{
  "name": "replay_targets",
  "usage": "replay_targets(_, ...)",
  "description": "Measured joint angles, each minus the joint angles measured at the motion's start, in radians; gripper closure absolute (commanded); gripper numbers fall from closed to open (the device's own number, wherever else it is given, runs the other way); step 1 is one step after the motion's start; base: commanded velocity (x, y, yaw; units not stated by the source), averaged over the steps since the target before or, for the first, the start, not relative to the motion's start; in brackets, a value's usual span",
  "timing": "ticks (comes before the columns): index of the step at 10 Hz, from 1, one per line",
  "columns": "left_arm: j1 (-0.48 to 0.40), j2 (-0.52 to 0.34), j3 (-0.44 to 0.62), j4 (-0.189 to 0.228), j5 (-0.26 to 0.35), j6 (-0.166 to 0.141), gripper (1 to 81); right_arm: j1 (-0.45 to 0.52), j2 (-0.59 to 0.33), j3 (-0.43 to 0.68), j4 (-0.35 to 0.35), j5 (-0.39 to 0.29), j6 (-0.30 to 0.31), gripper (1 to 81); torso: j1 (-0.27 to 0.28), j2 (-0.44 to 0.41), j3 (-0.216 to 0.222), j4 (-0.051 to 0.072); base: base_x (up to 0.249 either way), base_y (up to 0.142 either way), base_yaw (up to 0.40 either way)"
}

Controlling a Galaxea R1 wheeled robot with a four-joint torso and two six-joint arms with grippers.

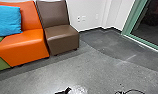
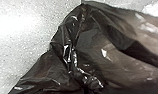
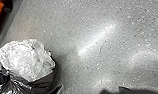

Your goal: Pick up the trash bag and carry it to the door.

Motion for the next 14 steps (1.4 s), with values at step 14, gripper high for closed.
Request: replay_targets(14, 0.086, -0.037, 0.046, 0.015, 0.061, 0.003, 81.1, -0.076, 0.071, -0.089, -0.001, 0.004, -0.006, 1.0, -0.279, 0.448, 0.211, 0.000, 0.000, 0.000, 0.000)
